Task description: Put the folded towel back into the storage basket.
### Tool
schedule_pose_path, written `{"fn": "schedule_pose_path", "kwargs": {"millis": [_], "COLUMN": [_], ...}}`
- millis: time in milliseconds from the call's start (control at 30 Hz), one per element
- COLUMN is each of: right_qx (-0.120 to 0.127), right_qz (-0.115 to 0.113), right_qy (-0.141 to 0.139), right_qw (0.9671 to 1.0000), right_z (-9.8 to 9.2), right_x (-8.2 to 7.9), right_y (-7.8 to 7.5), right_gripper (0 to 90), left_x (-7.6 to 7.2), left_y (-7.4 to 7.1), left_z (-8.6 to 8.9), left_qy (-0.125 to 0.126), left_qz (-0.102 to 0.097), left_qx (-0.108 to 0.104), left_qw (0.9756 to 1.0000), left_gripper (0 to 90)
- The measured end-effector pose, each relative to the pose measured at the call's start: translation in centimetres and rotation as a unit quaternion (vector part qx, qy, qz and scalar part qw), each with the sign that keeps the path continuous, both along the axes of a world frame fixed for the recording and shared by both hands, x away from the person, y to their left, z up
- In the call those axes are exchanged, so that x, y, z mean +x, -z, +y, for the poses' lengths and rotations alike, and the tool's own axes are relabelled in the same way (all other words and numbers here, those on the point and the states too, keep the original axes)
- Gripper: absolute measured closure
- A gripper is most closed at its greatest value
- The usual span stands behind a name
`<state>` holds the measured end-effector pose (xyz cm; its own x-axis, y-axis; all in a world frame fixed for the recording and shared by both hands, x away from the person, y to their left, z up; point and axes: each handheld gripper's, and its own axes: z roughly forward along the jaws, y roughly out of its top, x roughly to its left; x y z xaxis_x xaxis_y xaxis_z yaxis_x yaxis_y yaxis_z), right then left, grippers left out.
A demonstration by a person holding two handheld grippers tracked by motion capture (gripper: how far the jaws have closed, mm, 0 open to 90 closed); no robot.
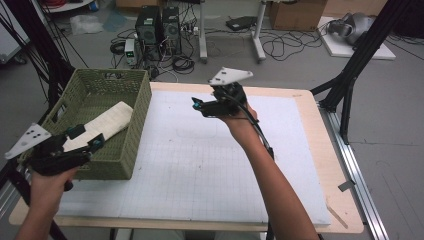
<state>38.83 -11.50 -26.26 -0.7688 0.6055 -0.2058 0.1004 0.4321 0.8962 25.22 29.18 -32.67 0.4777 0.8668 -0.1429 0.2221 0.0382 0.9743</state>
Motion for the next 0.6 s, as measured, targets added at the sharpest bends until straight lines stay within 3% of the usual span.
{"fn": "schedule_pose_path", "kwargs": {"millis": [167,233,467,600], "right_qx": [0.01,0.025,0.032,0.029], "right_qz": [0.014,0.017,0.039,0.036], "right_qy": [0.022,0.028,0.075,0.1], "right_qw": [0.9996,0.9992,0.9959,0.9939], "right_z": [-3.6,-4.9,-9.7,-12.1], "right_x": [-1.7,-2.4,-4.8,-6.3], "right_y": [1.6,2.5,5.9,7.5], "right_gripper": [21.5,21.4,15.4,12.2], "left_x": [0.9,1.2,2.4,2.8], "left_y": [0.1,0.2,1.2,2.1], "left_z": [-2.8,-4.0,-8.1,-10.4], "left_qy": [0.031,0.045,0.085,0.107], "left_qz": [-0.003,-0.003,0.0,0.001], "left_qx": [0.0,0.002,0.004,0.008], "left_qw": [0.9995,0.999,0.9964,0.9943], "left_gripper": [23.3,23.6,24.4,24.4]}}
